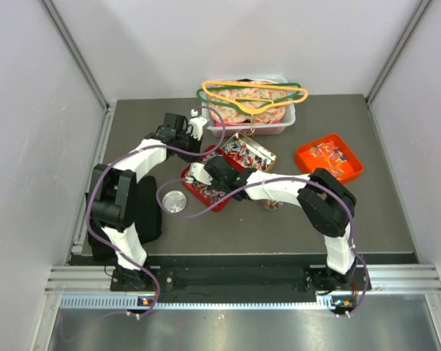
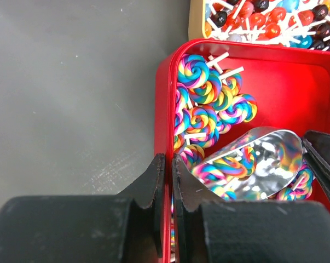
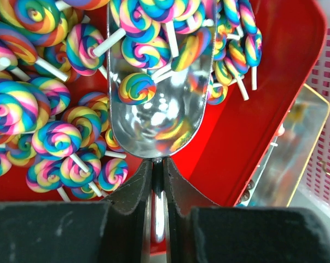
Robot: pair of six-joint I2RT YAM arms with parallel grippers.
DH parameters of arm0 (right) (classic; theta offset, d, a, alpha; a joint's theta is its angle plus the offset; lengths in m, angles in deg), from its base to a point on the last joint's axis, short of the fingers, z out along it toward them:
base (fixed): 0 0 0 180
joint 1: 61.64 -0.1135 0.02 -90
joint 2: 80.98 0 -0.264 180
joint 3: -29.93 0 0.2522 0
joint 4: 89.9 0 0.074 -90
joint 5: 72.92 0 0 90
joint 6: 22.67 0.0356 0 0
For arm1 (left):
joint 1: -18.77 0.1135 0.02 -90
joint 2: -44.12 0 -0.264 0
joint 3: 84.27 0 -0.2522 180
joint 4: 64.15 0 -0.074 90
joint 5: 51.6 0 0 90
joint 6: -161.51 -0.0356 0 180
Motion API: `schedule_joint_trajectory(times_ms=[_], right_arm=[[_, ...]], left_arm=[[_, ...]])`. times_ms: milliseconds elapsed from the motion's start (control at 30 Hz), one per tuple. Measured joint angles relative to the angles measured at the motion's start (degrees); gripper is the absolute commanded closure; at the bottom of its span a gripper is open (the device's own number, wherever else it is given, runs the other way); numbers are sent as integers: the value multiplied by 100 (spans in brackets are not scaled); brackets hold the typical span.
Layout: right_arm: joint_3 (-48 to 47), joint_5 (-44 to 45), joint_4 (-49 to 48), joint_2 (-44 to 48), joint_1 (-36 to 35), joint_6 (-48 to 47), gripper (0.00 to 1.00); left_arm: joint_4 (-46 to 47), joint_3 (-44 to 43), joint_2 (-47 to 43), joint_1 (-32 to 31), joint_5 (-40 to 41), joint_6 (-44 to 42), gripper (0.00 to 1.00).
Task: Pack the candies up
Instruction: Scoop the fake candies from the storage box.
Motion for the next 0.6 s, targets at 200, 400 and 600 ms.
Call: schedule_joint_trajectory(times_ms=[200,400,600], right_arm=[[-4,2,-39,-74,9,33,100],[0,-109,-140,-74,85,190,100],[267,-170,-533,-17,173,299,100]], left_arm=[[-59,0,0,4,9,0,100],[-57,0,0,4,24,0,100],[-59,0,0,7,28,15,100]])
